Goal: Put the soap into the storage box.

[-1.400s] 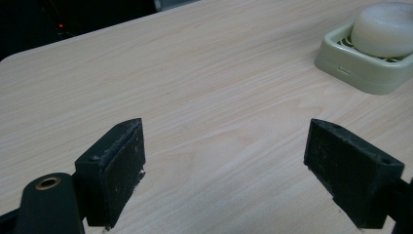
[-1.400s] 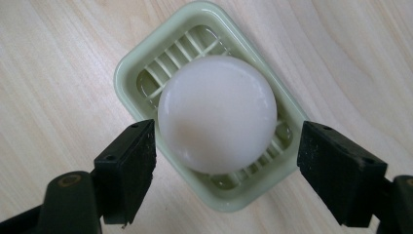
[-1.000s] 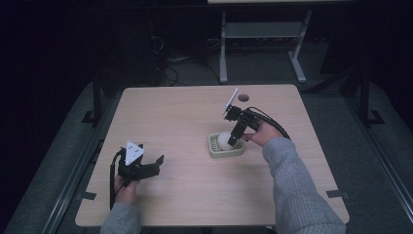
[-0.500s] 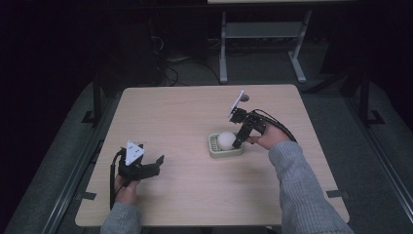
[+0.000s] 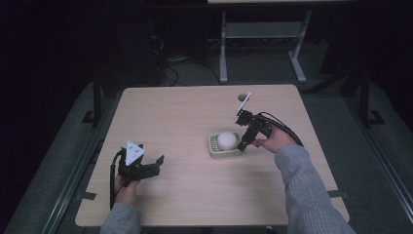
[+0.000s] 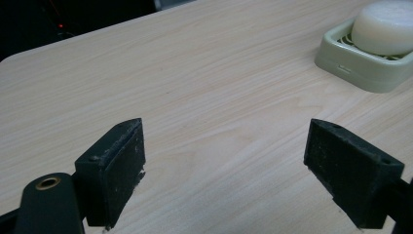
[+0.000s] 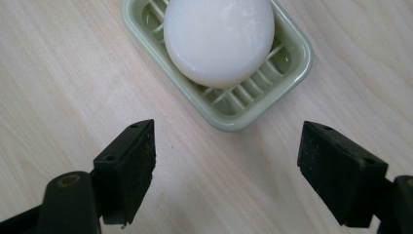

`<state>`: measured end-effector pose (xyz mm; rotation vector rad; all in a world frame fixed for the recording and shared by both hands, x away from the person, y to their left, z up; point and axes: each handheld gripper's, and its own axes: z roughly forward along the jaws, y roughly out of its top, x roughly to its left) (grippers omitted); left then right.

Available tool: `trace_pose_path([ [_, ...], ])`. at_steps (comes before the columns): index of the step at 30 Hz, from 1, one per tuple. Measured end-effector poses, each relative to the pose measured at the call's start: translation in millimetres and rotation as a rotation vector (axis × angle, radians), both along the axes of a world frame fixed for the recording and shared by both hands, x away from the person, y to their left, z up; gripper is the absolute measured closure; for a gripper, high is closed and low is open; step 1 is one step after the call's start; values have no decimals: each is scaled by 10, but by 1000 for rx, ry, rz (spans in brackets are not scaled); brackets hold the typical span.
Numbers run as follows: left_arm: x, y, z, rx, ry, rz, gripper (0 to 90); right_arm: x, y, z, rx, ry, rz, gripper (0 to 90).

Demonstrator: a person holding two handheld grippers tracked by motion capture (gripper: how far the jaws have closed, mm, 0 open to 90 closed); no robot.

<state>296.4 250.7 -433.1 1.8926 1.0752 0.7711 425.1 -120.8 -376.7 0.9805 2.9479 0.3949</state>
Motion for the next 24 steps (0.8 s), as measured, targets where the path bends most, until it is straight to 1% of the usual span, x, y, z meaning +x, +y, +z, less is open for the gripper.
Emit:
trace_pose_path([
  [1, 0, -1, 0, -2, 0, 0, 148, -9, -9, 0, 4, 2, 0, 212],
  [2, 0, -2, -1, -1, 0, -1, 148, -16, -17, -3, -7, 0, -2, 212],
  [3, 0, -3, -1, -1, 0, -2, 148, -26, -26, -5, -6, 2, 2, 212],
  [7, 0, -4, -2, -1, -1, -2, 148, -58, -75, -15, 4, 3, -5, 213],
  [8, 0, -3, -2, 0, -1, -3, 148, -62, -92, -23, 6, -3, -4, 213],
  [12, -1, -5, -1, 2, -1, -3, 148, -97, -144, -44, 11, 3, -14, 213],
  [14, -1, -5, -2, 2, -1, -4, 148, -113, -172, -49, 9, -2, -11, 214],
  [17, -4, -6, 1, 6, 1, -4, 148, -140, -196, -43, 2, 3, -19, 213],
  [18, -5, -7, 2, 7, 0, -4, 148, -148, -205, -39, 6, -5, -16, 214],
  [24, -4, -9, 1, 5, -1, -5, 148, -207, -260, -36, 21, -10, -21, 214],
])
